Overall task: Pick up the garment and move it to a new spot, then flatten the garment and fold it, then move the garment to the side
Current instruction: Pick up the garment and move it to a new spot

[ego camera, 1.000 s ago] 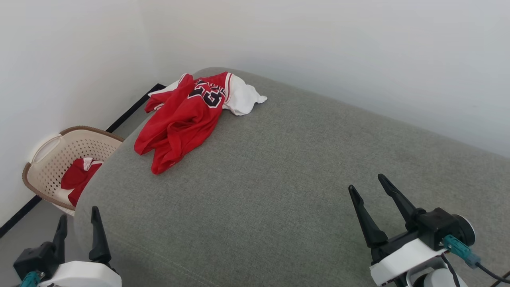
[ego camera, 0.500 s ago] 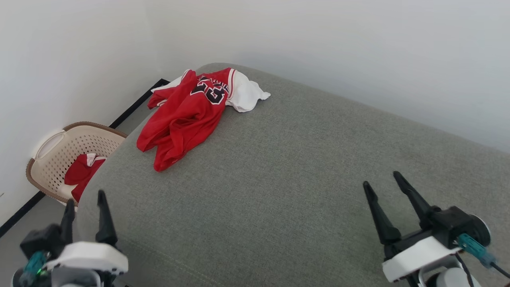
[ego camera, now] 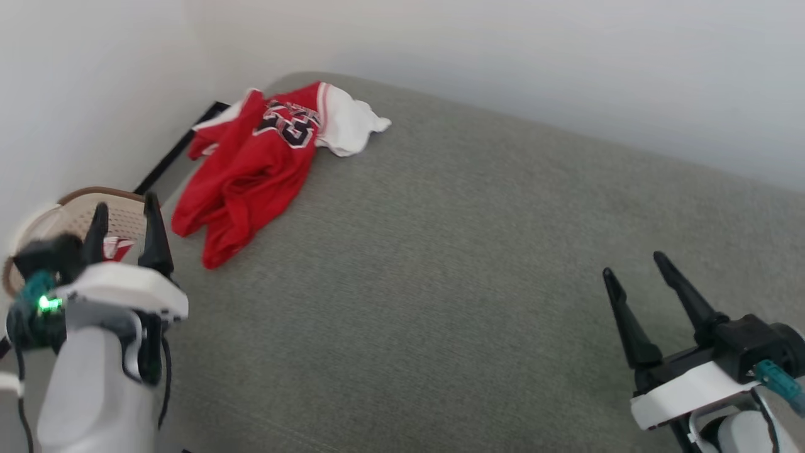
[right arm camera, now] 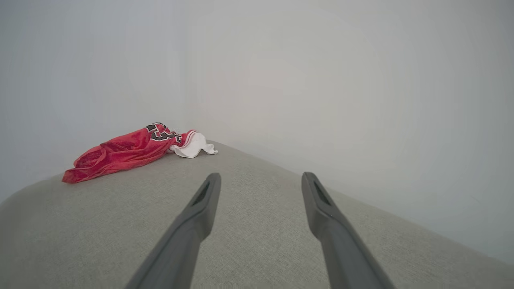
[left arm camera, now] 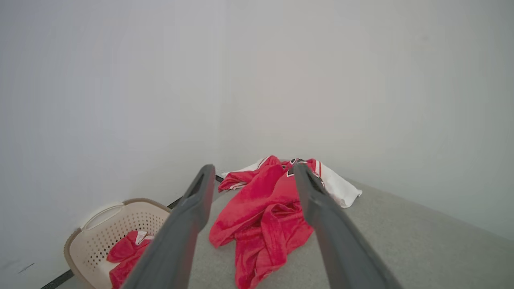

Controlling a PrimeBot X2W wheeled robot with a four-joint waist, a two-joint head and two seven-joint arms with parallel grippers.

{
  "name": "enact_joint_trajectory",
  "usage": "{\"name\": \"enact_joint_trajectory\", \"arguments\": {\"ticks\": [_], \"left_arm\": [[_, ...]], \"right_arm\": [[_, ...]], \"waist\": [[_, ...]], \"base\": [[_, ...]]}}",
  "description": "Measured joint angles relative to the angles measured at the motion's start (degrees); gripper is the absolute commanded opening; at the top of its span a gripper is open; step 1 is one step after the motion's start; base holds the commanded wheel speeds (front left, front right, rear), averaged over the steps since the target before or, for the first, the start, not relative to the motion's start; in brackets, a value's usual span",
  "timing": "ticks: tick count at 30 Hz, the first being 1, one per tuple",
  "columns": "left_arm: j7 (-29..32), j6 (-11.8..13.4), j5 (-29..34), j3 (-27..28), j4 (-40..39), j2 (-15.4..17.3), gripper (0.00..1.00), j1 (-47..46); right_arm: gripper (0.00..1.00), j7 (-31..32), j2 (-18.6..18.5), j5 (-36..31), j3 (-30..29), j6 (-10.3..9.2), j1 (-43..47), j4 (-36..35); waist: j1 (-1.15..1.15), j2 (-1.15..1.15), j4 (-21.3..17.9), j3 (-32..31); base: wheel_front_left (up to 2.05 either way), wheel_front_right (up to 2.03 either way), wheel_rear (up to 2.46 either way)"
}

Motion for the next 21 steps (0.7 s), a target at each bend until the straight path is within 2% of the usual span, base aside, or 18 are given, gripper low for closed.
{"name": "enact_joint_trajectory", "arguments": {"ticks": [13, 16, 21], "left_arm": [[-0.01, -0.01, -5.81, -3.81, 18.02, 8.17, 1.00, -17.49], [0.07, 0.02, -5.98, -3.85, 22.47, 9.14, 1.00, -21.17], [1.97, 1.24, -6.47, -3.50, 29.64, 11.55, 1.00, -27.31]], "right_arm": [[1.00, 0.00, -3.66, -0.91, -0.51, 0.00, -3.80, -3.27], [1.00, 0.00, -4.59, -1.00, -1.04, 0.00, -4.53, -4.19], [1.00, 0.00, -6.09, -1.31, -1.25, 0.00, -5.80, -5.94]], "waist": [[0.00, 0.00, -6.57, 8.78], [0.00, 0.00, -7.98, 11.31], [0.00, 0.00, -10.20, 15.54]], "base": [[0.00, 0.00, 0.00], [0.00, 0.00, 0.00], [0.00, 0.00, 0.00]]}}
